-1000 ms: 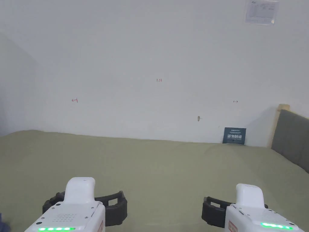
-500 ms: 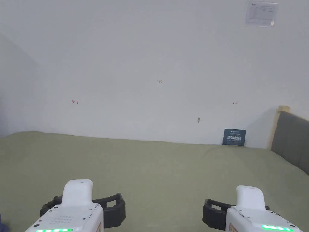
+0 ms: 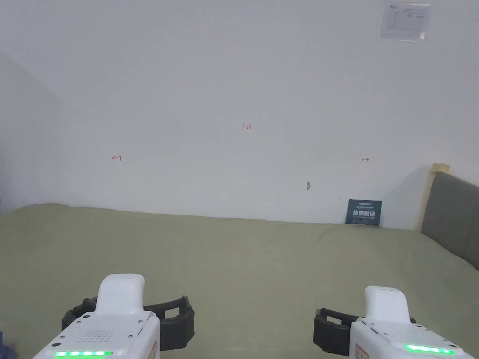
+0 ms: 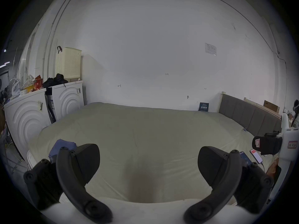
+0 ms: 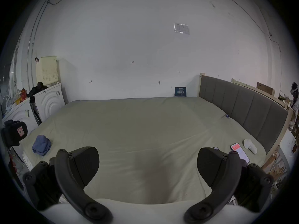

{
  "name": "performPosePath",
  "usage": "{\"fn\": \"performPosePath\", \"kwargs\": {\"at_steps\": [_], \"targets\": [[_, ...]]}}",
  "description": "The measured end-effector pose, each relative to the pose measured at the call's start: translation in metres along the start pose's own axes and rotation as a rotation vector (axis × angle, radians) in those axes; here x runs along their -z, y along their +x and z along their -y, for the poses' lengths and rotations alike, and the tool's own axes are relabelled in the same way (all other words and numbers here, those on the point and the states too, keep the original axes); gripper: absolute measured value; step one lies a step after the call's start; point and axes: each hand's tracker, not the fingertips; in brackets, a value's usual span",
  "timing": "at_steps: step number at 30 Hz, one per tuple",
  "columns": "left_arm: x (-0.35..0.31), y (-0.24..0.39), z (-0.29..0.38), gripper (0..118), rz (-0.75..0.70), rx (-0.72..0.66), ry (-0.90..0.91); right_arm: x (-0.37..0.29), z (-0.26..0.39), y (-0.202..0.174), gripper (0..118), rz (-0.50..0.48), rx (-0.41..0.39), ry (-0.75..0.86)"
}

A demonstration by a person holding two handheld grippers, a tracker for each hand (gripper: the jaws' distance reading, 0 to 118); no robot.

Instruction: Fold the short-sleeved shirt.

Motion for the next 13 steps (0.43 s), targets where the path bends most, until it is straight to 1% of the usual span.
{"fn": "performPosePath", "kwargs": {"at_steps": [3, 5, 6, 7, 9, 10, 13], "targets": [[0.0, -0.002, 0.0, 118, 0.0, -0.002, -0.006, 0.002, 0.001, 0.0, 118, -0.015, 0.006, -0.034], [0.0, -0.002, 0.001, 118, 0.001, -0.009, -0.011, 0.006, 0.0, 0.001, 118, -0.027, 0.035, -0.091], [0.0, -0.002, 0.001, 118, 0.003, -0.011, -0.012, 0.008, 0.0, 0.002, 118, -0.035, 0.062, -0.123], [0.0, -0.003, 0.001, 118, 0.004, -0.011, -0.013, 0.011, 0.0, 0.005, 118, -0.059, 0.108, -0.154], [0.0, -0.003, 0.001, 118, 0.004, -0.007, -0.014, 0.016, 0.001, 0.012, 118, -0.105, 0.184, -0.17], [0.0, -0.003, 0.001, 118, 0.008, -0.004, -0.014, 0.017, 0.002, 0.015, 118, -0.103, 0.206, -0.174], [0.0, -0.004, 0.0, 118, 0.008, 0.006, -0.015, 0.016, 0.002, 0.017, 118, -0.073, 0.207, -0.138]]}}
